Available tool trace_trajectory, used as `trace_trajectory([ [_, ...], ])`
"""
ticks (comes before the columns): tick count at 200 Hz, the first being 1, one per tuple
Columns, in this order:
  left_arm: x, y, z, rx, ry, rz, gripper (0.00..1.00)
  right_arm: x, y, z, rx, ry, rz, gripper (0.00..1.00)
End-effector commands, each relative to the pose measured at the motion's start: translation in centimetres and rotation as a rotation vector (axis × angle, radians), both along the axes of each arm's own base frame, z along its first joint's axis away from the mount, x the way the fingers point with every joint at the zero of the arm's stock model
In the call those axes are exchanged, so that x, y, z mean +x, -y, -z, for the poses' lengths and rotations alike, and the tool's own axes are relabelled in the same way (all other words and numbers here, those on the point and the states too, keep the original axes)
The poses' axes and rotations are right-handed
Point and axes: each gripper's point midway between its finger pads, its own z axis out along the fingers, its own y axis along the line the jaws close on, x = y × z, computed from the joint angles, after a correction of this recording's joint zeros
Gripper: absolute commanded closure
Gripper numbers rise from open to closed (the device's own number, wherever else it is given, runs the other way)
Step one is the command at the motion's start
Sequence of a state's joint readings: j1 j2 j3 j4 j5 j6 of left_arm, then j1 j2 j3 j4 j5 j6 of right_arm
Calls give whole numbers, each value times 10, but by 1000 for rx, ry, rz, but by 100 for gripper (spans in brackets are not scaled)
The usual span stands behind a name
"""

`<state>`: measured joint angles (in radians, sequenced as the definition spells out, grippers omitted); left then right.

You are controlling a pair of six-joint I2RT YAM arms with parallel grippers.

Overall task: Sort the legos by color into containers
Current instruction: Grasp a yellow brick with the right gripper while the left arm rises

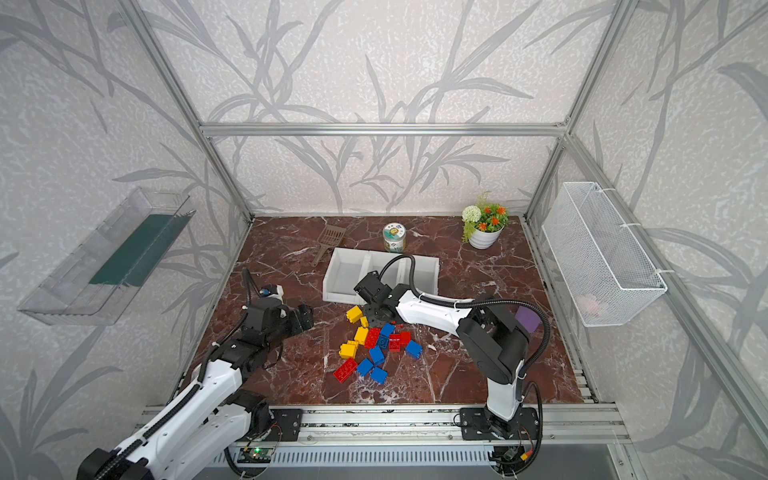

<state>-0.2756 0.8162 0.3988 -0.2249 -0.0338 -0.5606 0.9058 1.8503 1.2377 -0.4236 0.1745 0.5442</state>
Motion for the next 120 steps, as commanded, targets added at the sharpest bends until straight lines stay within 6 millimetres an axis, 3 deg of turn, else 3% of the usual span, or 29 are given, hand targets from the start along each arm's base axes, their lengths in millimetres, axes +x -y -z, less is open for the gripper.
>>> trace_trajectory([
  [1,-3,3,7,-12,-21,2,7,6,-2,-6,-1,21,40,52],
  [120,-6,12,10,-17,-28,36,7,11,1,15,-49,-1,89,59],
])
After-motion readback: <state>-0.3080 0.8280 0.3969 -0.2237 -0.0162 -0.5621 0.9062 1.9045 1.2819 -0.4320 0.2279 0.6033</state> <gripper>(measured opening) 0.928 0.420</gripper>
